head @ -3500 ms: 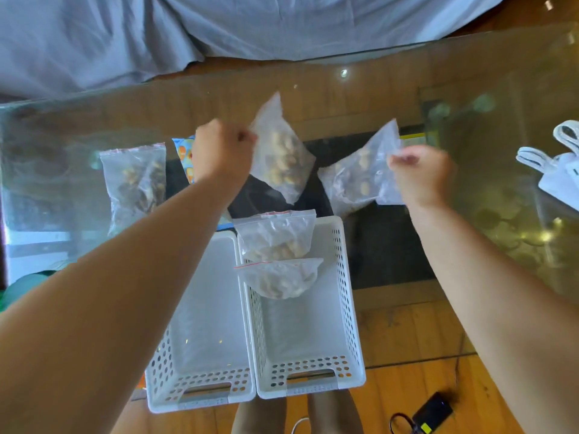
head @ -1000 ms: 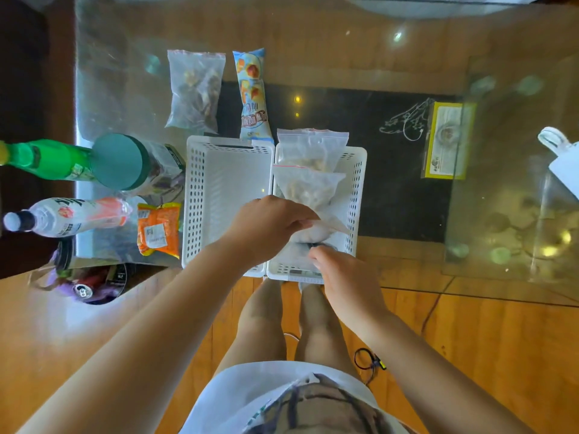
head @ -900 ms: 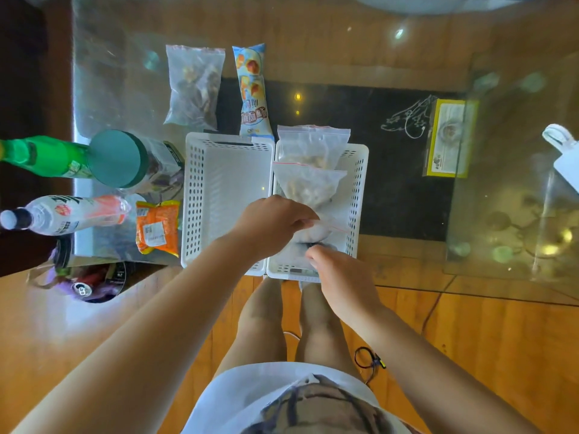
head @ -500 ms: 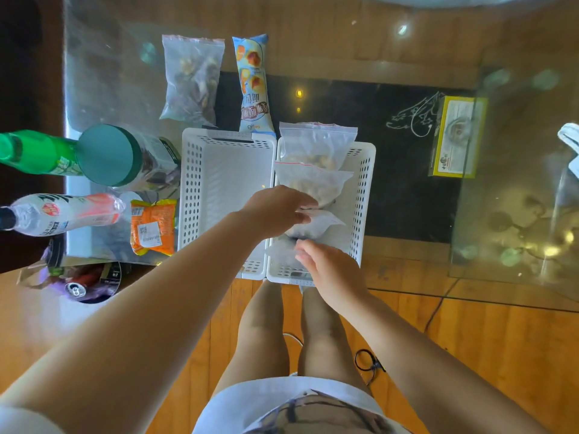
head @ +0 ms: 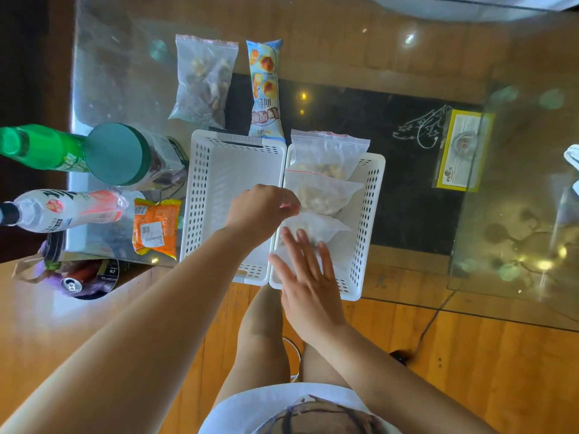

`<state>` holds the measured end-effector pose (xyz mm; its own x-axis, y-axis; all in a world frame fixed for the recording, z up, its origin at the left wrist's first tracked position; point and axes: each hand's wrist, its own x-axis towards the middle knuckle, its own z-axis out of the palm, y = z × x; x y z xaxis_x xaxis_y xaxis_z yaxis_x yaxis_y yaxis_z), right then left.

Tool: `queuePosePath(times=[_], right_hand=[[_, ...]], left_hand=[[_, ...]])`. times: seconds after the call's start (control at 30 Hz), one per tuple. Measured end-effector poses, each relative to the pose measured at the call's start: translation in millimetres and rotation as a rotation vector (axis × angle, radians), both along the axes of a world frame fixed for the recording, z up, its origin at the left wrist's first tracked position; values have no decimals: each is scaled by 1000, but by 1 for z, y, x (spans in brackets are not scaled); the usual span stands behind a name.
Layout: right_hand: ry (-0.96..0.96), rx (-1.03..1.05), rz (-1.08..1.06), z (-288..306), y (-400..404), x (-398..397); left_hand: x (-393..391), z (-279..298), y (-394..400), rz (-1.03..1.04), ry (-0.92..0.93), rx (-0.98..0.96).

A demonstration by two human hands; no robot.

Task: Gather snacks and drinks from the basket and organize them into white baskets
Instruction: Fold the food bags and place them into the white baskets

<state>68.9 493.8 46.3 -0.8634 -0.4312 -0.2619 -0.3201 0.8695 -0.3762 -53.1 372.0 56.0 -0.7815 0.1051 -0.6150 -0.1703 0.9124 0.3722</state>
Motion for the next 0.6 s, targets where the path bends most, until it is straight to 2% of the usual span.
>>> queuePosePath(times=[0.27,0.43,0.6], right_hand=[[-21,117,-23,-24,10,-35],[-129,243,70,-41,17,-49],[-195,277,77,-47,15,-54]], left_hand=[[5,-7,-17,318,117,193],[31,-12,-50,557,178,21],[46,-27,-84,696,42,-65]])
